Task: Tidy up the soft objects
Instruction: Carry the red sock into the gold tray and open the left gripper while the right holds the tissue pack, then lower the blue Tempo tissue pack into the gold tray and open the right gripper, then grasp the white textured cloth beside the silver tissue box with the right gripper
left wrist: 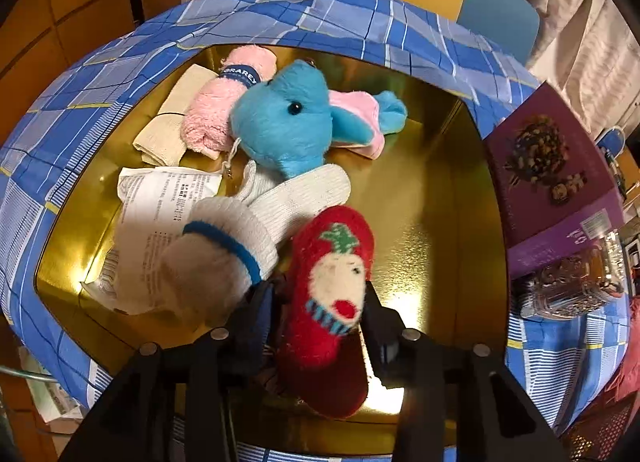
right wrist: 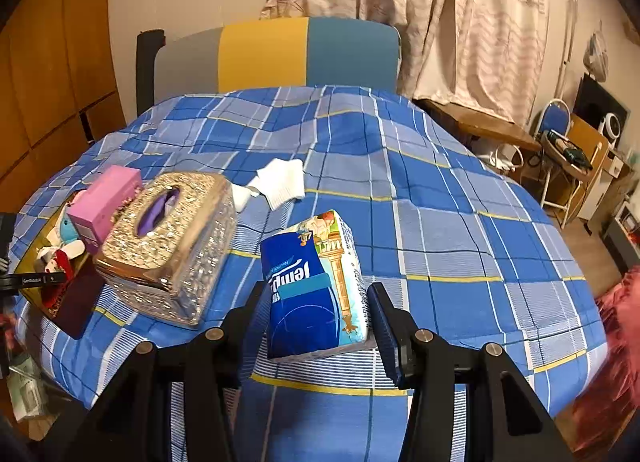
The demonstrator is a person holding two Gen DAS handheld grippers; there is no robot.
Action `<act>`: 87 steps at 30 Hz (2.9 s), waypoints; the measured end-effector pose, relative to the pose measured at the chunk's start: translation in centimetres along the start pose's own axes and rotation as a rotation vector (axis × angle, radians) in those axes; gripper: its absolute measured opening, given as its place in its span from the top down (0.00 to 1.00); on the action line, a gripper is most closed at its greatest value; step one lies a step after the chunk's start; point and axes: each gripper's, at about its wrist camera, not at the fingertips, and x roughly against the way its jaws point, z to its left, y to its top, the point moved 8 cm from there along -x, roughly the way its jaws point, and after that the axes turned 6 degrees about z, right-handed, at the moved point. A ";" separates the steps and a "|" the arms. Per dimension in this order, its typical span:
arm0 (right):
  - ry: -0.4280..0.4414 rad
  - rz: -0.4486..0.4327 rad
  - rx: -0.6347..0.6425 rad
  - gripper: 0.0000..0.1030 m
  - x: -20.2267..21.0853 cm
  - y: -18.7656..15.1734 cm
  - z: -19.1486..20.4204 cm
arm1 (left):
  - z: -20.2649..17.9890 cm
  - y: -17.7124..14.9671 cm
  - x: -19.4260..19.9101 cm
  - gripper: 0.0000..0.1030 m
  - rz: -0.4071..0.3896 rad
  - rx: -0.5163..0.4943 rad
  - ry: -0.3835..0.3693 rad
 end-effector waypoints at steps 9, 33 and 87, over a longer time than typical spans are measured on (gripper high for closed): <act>0.019 -0.039 0.035 0.51 2.3 1.3 3.2 | 0.0 -0.7 2.1 0.57 -0.045 0.016 -0.093; 0.336 -0.087 0.194 0.51 4.5 6.0 23.5 | 3.1 -3.9 7.1 0.36 -0.218 0.017 -0.205; 0.254 -0.056 0.099 0.41 -0.1 8.8 21.7 | 0.7 -7.5 6.3 0.36 -0.185 -0.008 -0.301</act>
